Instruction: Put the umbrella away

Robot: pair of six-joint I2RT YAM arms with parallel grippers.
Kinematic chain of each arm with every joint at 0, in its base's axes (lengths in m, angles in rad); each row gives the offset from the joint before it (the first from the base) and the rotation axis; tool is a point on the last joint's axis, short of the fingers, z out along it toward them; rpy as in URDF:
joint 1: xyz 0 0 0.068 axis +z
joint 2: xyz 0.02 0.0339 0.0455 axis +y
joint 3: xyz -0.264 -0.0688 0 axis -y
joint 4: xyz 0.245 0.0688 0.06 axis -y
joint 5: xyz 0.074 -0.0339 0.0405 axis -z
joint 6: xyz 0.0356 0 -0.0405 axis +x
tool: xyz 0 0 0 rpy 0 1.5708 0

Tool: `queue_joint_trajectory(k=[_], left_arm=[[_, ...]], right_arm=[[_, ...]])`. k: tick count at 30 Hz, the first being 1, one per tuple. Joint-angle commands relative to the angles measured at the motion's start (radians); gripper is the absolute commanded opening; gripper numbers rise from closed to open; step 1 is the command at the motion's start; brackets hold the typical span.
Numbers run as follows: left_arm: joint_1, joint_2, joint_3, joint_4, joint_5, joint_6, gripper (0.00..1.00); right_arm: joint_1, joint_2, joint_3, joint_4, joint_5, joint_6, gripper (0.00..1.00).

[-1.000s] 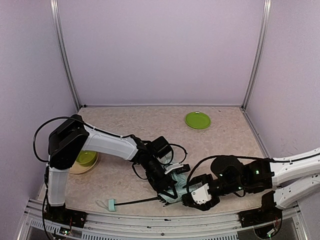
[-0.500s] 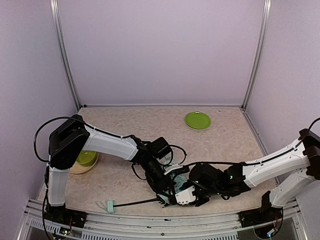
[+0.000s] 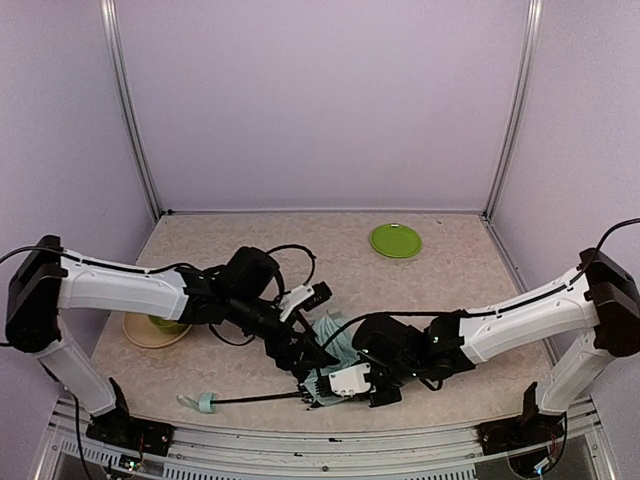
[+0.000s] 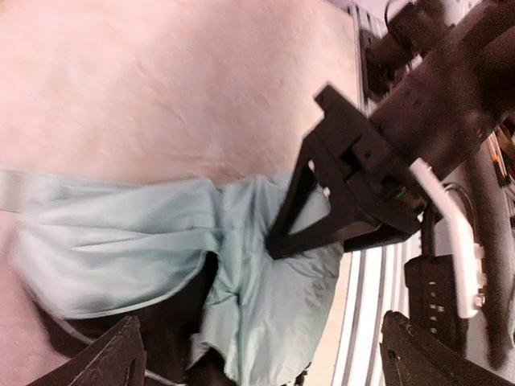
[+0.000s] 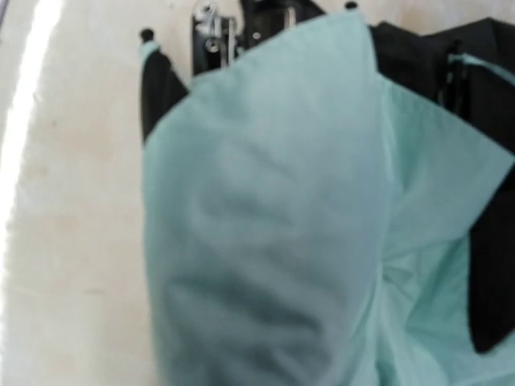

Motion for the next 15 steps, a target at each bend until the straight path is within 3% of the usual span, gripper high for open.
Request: queue_joint_trajectory(k=[1,5,9,11,15], left_arm=[[0.043,-0.238,-0.187,0.295,-0.134,-0.032,0.99],[0.024,-0.44,-0.317,0.323,-0.23,0.01,0.99],[-0.102,-0.542,-0.375,0.261,-0.365,0.126,0.99],[-0.176,-0.538,-0.368,0.188,-0.445,0.19,0.99],[-0.308,-0.37,-0.281,0.034,-0.553,0.263,0.99]], right_arm=[[-0.051,0.117,0.052,-0.291,-0.205,0.138,0.09],[-0.126,0.229,0.146,-0.409,-0.362,0.217,0.1],[-0.182,0.383,0.223,-0.509,-0.466,0.284,0.11],[-0.217,0.433,0.252,-0.543,-0.52,0.327,0.12],[-0.257,0.472,0.299,-0.56,-0.625,0.379,0.12]])
